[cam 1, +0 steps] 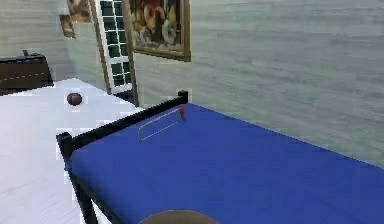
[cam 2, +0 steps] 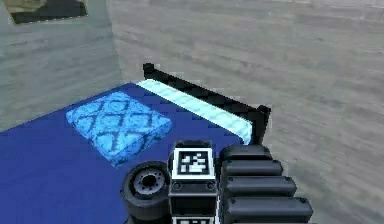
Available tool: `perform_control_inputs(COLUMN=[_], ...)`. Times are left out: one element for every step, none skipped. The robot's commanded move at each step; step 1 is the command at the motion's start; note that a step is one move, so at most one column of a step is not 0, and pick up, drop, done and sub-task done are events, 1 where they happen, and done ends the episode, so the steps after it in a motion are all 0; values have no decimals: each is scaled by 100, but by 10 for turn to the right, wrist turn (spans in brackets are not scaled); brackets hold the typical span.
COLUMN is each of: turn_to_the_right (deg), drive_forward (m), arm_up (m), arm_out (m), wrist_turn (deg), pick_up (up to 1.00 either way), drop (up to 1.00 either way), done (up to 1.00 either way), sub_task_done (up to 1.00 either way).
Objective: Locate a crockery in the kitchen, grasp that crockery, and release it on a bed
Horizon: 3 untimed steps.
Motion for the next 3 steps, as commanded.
perform_control_inputs(turn_to_the_right=[-450, -450, -420], drive_forward=[0, 0, 0], arm_up=[0, 0, 0], arm_out=[0, 0, 0], wrist_turn=[0, 0, 0], pick_up=[0, 0, 0], drop=[0, 0, 0], done=[0, 0, 0], sub_task_done=[0, 0, 0])
